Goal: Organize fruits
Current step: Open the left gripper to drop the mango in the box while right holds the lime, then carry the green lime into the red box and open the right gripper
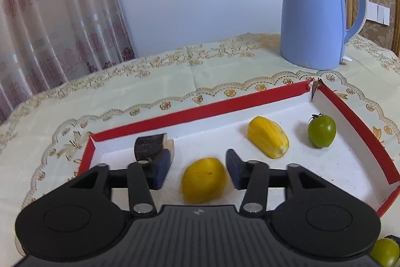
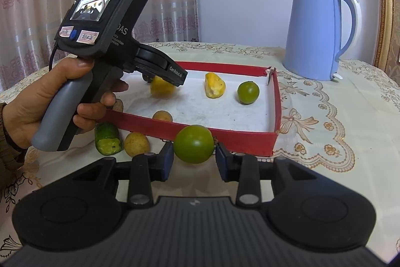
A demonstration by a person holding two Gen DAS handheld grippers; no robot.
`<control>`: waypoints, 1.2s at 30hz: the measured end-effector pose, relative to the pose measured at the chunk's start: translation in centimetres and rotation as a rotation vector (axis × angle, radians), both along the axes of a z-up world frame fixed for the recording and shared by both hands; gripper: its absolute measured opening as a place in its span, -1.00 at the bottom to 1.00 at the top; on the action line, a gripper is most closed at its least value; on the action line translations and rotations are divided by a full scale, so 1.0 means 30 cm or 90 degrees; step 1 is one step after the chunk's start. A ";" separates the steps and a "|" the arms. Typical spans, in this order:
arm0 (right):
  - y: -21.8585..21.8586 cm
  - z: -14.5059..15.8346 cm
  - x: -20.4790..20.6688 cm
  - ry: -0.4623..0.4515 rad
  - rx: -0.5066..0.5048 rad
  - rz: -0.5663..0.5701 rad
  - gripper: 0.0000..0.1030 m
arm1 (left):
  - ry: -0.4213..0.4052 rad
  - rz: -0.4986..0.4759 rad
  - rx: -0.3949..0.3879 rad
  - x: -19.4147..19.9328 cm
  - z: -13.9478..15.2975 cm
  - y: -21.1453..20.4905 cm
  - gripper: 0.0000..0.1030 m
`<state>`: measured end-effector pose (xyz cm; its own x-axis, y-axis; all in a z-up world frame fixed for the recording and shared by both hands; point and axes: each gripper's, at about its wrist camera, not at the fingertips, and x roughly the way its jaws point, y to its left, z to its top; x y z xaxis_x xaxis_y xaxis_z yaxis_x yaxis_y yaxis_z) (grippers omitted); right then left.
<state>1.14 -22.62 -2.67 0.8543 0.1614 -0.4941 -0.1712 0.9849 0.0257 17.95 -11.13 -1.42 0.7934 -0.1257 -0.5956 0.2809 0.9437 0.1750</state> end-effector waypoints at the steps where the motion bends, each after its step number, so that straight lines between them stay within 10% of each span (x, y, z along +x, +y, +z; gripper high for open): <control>1: 0.002 0.001 -0.001 -0.001 0.000 -0.001 -0.34 | -0.006 -0.002 0.001 -0.007 0.006 -0.001 0.26; 14: 0.007 0.040 -0.053 -0.035 0.019 -0.008 -0.34 | -0.100 0.133 0.003 -0.301 0.114 0.269 0.48; 36: -0.120 0.073 -0.194 -0.105 0.044 0.026 -0.34 | -0.117 0.319 0.003 -0.480 -0.067 0.392 0.49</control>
